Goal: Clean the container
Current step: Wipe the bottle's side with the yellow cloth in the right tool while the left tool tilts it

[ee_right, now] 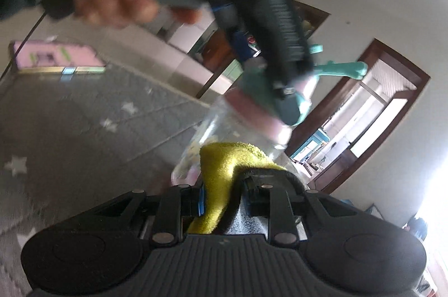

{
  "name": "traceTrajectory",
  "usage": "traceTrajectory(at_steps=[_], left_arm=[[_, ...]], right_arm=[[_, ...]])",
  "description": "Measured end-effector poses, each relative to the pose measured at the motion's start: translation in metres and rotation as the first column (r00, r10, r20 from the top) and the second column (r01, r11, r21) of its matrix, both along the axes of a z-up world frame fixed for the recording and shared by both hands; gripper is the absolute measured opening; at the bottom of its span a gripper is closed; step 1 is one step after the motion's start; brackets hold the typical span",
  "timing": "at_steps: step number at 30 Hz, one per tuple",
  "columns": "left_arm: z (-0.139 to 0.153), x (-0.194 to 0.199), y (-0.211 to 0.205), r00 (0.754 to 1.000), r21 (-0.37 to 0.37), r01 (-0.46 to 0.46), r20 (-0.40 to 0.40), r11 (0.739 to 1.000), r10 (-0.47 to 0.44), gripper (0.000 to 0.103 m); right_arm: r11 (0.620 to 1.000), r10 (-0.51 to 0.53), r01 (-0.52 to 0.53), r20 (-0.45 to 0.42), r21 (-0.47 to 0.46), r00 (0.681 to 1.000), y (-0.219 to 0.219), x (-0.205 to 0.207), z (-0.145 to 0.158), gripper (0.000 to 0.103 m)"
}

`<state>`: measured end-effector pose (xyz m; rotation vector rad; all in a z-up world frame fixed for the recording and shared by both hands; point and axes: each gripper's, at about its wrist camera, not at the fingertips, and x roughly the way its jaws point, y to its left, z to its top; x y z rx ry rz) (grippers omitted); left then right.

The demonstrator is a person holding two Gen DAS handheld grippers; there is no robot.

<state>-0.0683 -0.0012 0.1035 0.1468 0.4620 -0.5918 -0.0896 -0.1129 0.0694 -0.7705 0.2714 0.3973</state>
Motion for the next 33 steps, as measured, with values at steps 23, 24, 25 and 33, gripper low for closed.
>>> traceTrajectory(at_steps=[23,24,25,33], left_arm=[[0.004,-0.017,-0.057,0.966,0.024,-0.251,0.076,0.968,0.249,0.070],[0.004,-0.017,-0.057,0.969,0.030,-0.236,0.080,0.971,0.233,0.070],[0.004,-0.017,-0.056,0.974,0.036,-0.215,0.083,0.976,0.212,0.070],[0.009,0.000,-0.011,0.999,-0.014,-0.037,-0.005,0.999,0.037,0.070]], right_arm=[[0.996,-0.088,0.089,-0.033,0.013,0.996,-0.014,-0.004,-0.014,0.023],[0.995,-0.097,0.098,-0.036,0.023,0.995,-0.019,-0.005,-0.013,0.023],[0.993,-0.110,0.112,-0.042,0.038,0.993,-0.026,-0.008,-0.010,0.023],[0.969,-0.151,0.169,-0.109,0.181,0.983,-0.051,-0.001,0.005,0.023]])
